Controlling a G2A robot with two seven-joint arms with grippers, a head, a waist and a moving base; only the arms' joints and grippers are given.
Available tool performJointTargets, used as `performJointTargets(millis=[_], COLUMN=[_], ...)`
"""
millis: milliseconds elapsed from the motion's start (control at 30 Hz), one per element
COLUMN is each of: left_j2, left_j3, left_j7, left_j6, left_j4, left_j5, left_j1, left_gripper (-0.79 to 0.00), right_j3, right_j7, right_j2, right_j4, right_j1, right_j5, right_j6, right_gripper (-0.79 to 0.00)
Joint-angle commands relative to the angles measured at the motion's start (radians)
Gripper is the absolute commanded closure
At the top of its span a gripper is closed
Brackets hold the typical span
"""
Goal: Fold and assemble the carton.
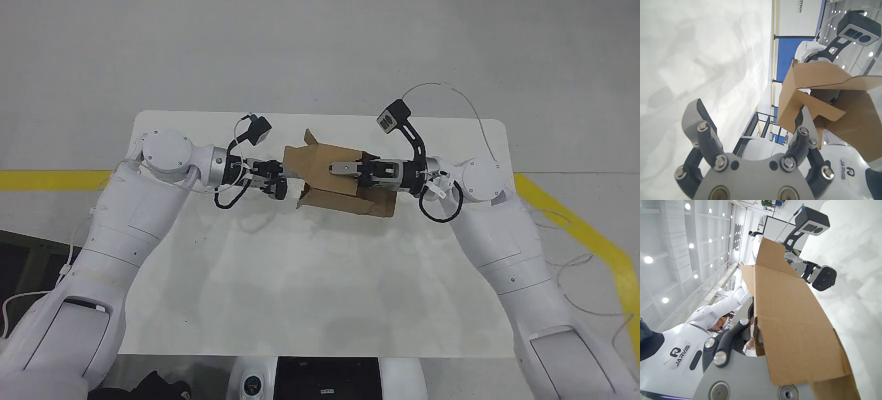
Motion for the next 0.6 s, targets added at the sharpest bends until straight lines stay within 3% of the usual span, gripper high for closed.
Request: performJointTargets(millis=[0, 567], left_j2=[0.0, -0.002], left_j3=[0.0, -0.006], left_j7=[-0.003, 0.004], left_j6=[-0.001, 0.01], left_j4=[-0.005, 0.004], left_j5=[-0.001, -0.007], left_j1=[0.001, -0.006], left_gripper=[-0.785, -0.785], right_j3=[-0.004, -0.038], right_j7=[-0.004, 0.047], right_j2=[-0.001, -0.009], right_j4=[-0.001, -0.006], right_j1=[-0.001, 0.003], right_j5=[0.001, 0.026], right_j6=[-0.003, -0.006], right_gripper=[0.0, 0.0])
